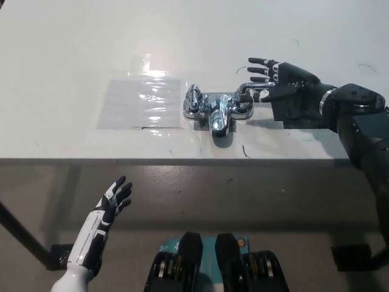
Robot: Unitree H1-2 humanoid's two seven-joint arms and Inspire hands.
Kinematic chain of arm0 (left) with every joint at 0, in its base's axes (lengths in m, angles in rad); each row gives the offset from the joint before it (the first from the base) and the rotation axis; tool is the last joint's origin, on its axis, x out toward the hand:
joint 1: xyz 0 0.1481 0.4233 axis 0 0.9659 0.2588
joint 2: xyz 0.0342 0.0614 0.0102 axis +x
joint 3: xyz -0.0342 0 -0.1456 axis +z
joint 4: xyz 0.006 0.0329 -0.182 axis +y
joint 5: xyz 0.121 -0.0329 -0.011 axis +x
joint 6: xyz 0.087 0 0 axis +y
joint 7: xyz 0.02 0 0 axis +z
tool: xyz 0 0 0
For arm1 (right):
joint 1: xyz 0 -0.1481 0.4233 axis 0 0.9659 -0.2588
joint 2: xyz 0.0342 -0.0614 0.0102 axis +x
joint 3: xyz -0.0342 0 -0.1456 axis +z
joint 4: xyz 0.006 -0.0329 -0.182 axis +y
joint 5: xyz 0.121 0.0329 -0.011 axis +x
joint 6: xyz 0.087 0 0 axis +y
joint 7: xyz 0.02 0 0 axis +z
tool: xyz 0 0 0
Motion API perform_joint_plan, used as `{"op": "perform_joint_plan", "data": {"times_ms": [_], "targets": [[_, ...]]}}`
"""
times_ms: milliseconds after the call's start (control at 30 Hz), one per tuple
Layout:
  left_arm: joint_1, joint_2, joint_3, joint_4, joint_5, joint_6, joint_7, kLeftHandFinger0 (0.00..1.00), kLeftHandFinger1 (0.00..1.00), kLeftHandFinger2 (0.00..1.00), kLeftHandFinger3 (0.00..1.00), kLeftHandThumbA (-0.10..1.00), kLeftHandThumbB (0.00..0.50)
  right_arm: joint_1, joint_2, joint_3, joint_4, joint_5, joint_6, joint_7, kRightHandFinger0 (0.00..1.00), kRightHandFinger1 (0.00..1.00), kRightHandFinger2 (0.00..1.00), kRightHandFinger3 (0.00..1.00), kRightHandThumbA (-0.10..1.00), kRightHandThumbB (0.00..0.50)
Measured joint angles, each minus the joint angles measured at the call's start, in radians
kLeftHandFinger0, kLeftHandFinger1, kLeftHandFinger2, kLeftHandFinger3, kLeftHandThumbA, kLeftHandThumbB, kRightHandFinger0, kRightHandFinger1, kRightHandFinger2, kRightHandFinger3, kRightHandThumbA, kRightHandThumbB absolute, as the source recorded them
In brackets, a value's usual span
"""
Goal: The faucet is at the center of the desk and the robot turn off the faucet by turning the right faucet handle using the right hand
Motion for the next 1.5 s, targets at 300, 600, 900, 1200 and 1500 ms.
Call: {"op": "perform_joint_plan", "data": {"times_ms": [300, 600, 900, 1200, 1500], "targets": [[0.0, 0.0, 0.0, 0.002, 0.0, 0.0, 0.0, 1.0, 1.0, 1.0, 1.0, 0.98, 0.247, 0.076, 0.004, -0.019, -0.114, 0.03, 0.0, 0.05, 1.0, 1.0, 1.0, 1.0, 1.0, 0.409], [0.0, 0.0, 0.0, 0.002, -0.001, 0.0, 0.0, 1.0, 1.0, 1.0, 1.0, 0.98, 0.253, 0.186, 0.039, -0.022, -0.312, 0.036, -0.001, 0.023, 1.0, 1.0, 1.0, 1.0, 1.0, 0.395], [0.0, 0.0, 0.0, 0.002, -0.001, 0.0, 0.0, 1.0, 1.0, 1.0, 1.0, 0.98, 0.237, 0.281, 0.097, -0.028, -0.478, 0.017, -0.01, -0.116, 1.0, 1.0, 1.0, 1.0, 1.0, 0.372], [0.0, 0.0, 0.0, 0.002, -0.002, 0.0, 0.0, 1.0, 1.0, 1.0, 1.0, 0.99, 0.248, 0.331, 0.18, -0.028, -0.571, -0.042, -0.045, -0.318, 1.0, 1.0, 1.0, 1.0, 1.0, 0.391], [0.001, 0.0, 0.0, 0.002, -0.001, 0.0, 0.0, 1.0, 1.0, 1.0, 1.0, 0.99, 0.246, 0.368, 0.268, -0.028, -0.627, -0.128, -0.066, -0.542, 1.0, 1.0, 1.0, 1.0, 1.0, 0.282]]}}
